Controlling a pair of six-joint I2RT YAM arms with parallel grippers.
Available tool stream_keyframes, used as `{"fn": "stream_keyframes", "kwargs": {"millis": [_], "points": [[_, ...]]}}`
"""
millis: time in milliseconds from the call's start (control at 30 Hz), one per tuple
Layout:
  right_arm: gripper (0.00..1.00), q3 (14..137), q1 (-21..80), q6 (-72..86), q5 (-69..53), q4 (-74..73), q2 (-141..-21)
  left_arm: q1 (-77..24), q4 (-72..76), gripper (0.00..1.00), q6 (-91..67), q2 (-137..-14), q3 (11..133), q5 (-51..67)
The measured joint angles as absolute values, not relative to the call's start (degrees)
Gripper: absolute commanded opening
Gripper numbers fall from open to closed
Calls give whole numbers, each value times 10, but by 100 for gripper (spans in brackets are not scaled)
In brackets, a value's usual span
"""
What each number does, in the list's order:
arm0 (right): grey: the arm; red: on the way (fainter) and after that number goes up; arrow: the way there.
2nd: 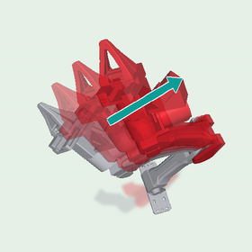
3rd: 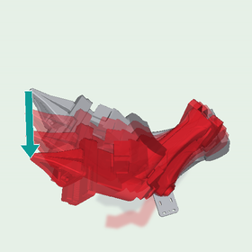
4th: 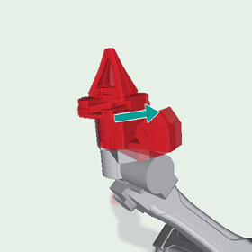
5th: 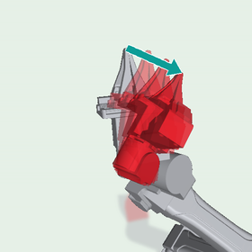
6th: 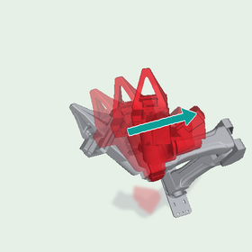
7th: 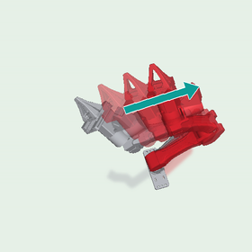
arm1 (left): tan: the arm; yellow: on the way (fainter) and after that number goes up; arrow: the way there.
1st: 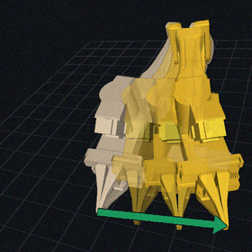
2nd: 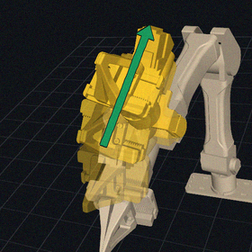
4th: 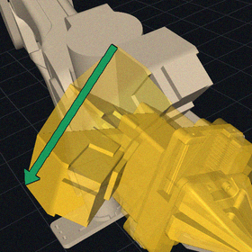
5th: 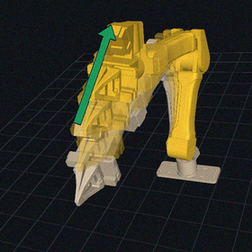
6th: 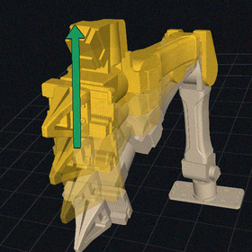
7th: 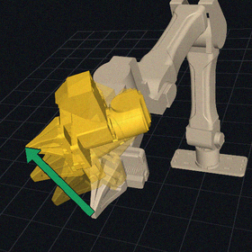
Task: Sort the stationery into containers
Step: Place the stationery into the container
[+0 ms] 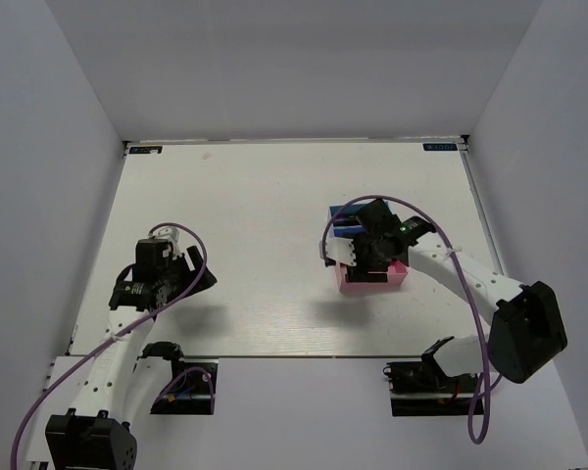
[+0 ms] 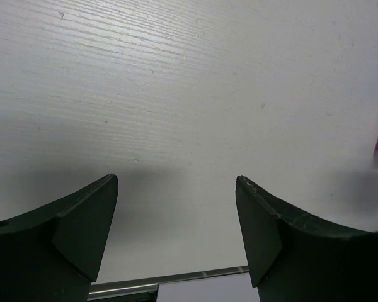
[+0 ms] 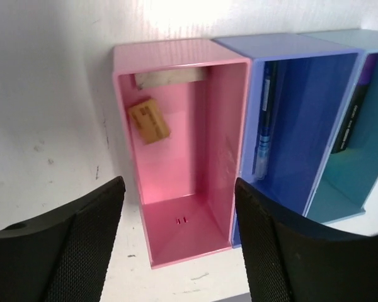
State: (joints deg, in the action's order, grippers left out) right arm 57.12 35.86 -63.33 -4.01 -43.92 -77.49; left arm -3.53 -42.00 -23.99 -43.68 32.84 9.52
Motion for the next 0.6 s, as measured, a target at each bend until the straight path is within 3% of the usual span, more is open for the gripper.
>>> {"fn": "stream_keyframes", "kwargs": {"millis": [67,100,133,167,267,300,367,400,467,500,533,567,600], "points": [[65,571,352,-615,-46,-431,-771,-35,-420,85,-240,-437,328,95],[48,572,348,-604,-49,-428,-766,-35,-420,84,-240,-437,328,95],[10,572,344,-595,-52,-424,-759,-35,-420,80,-240,-437,328,95],[0,572,340,-580,-53,-419,-750,-35,-420,76,-240,-437,328,95],[0,571,330,-489,-31,-386,-716,-35,-419,36,-240,-437,328,98],[0,566,328,-444,-10,-360,-701,-35,-419,13,-240,-437,328,99],[0,549,319,-373,32,-316,-671,-35,-416,1,-237,-437,328,103],[36,542,312,-340,55,-301,-659,-35,-414,0,-232,-436,328,110],[50,536,296,-277,95,-284,-645,-35,-410,11,-231,-433,327,118],[61,535,287,-241,120,-277,-642,-35,-406,25,-228,-429,326,126],[73,534,281,-211,142,-269,-641,-35,-399,68,-226,-425,323,136],[75,532,274,-183,168,-262,-639,-35,-394,86,-221,-422,321,147],[75,527,272,-166,196,-251,-634,-35,-385,98,-221,-419,319,161]]}}
